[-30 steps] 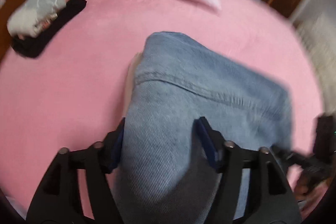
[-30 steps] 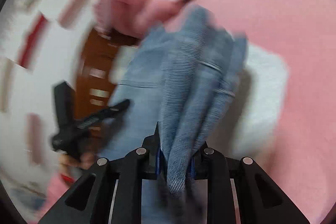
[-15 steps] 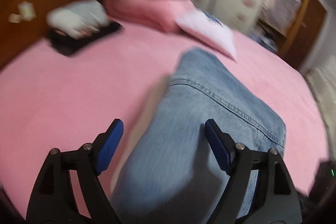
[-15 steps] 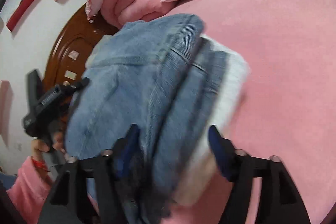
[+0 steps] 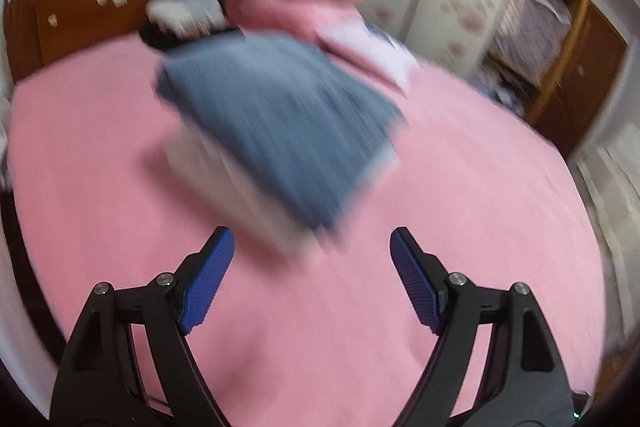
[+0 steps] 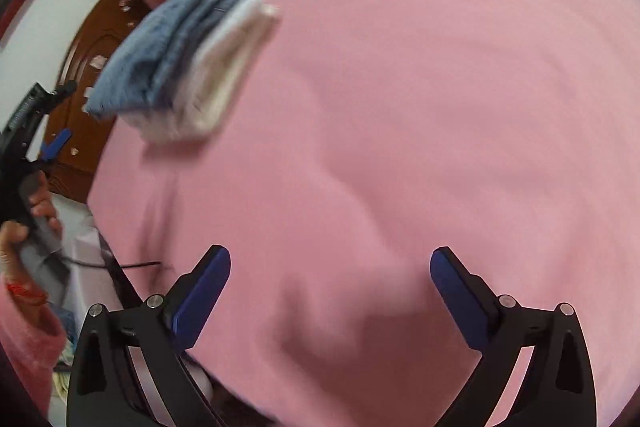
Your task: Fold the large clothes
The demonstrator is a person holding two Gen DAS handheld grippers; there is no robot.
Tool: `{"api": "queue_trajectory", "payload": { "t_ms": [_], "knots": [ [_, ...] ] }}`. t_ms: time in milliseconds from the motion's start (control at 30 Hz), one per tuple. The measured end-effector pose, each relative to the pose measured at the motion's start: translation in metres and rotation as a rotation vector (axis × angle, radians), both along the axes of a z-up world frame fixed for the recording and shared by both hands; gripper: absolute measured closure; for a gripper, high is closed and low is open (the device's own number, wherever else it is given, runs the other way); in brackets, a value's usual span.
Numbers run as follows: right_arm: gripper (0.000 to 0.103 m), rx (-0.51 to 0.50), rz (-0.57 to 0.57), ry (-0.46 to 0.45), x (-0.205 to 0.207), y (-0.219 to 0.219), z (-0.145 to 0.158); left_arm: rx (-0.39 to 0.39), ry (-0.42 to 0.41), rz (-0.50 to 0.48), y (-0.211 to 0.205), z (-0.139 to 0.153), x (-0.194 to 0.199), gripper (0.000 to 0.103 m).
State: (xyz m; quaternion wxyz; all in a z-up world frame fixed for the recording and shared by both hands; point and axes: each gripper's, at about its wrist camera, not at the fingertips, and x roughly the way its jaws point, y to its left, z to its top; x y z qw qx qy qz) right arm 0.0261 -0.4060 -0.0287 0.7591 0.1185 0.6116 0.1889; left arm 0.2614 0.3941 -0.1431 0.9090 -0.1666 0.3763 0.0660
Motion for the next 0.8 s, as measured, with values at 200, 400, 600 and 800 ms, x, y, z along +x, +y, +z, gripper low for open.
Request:
{"api": "queue_trajectory", "payload": {
  "t_ms": [200,400,600,800],
  "knots": [
    [0.0,-0.141,-0.095,0.082,-0.129,-0.148,0.013,0.021,0.272,-0.223,-0.133,-0.018,-0.107,0.025],
    [0.0,-0.262,-0.149,0.07,-0.211,-0.246,0.057,0.054,0.369,-0.347,-0.232,0.0,-0.202,0.025],
    [0.0,-0.205,-0.283,0.069,-0.244,-0.308,0.104,0.124,0.394,-0.457,-0.283,0.048,-0.256,0.025],
    [0.0,-0.041,-0.393,0.044,-0.249,-0.303,0.156,0.199,0.301,-0.515,-0.308,0.1,-0.267,0.025]
  ]
}}
